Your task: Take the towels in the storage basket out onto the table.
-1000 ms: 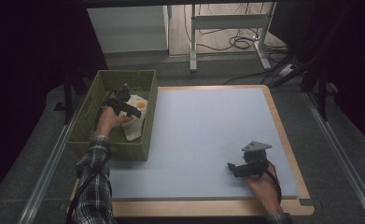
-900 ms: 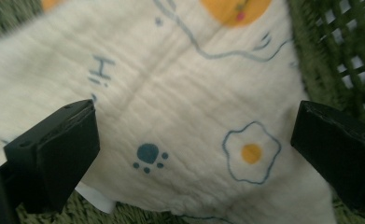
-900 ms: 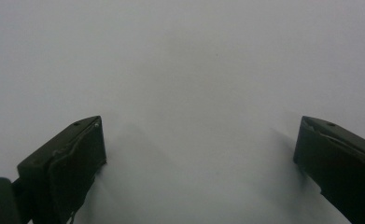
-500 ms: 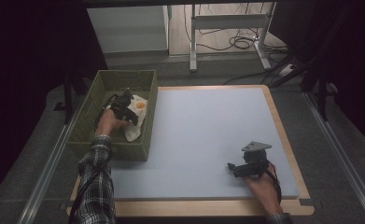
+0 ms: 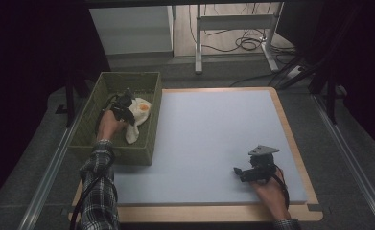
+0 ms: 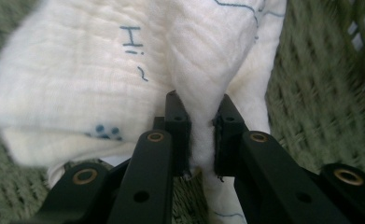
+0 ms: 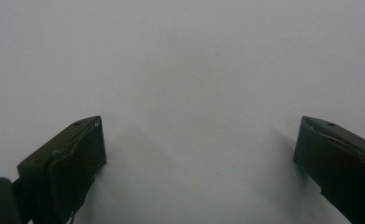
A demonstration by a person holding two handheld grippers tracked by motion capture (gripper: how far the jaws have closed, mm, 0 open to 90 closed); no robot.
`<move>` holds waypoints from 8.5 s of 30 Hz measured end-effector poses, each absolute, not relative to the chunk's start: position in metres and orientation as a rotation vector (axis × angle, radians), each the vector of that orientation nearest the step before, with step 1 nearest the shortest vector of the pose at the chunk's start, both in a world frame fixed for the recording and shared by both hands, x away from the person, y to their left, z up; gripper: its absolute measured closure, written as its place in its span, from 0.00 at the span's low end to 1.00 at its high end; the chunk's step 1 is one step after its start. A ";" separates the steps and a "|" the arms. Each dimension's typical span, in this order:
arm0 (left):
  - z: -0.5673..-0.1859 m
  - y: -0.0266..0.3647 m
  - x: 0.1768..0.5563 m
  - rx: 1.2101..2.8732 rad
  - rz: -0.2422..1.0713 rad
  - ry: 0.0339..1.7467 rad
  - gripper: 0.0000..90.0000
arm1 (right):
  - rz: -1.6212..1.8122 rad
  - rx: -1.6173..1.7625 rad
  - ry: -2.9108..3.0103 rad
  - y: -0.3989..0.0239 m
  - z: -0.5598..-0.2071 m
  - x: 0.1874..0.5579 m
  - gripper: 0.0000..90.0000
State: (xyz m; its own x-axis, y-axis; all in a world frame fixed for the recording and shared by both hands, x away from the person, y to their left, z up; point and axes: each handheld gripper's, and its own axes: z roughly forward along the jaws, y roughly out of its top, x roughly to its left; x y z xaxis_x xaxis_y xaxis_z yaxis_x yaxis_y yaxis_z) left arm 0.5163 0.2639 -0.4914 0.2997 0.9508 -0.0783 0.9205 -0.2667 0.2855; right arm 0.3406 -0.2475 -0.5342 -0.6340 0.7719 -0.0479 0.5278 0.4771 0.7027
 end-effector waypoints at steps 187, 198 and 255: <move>-0.495 0.080 0.482 2.198 0.352 1.378 0.70 | 1.104 0.776 2.597 -0.133 -0.513 0.438 0.73; -0.496 0.079 0.481 2.171 0.344 1.383 0.70 | 0.950 0.712 2.566 -0.117 -0.518 0.439 1.00; -0.483 0.056 0.422 2.161 0.253 1.202 0.50 | 1.052 1.036 2.424 -0.324 -0.490 0.356 0.91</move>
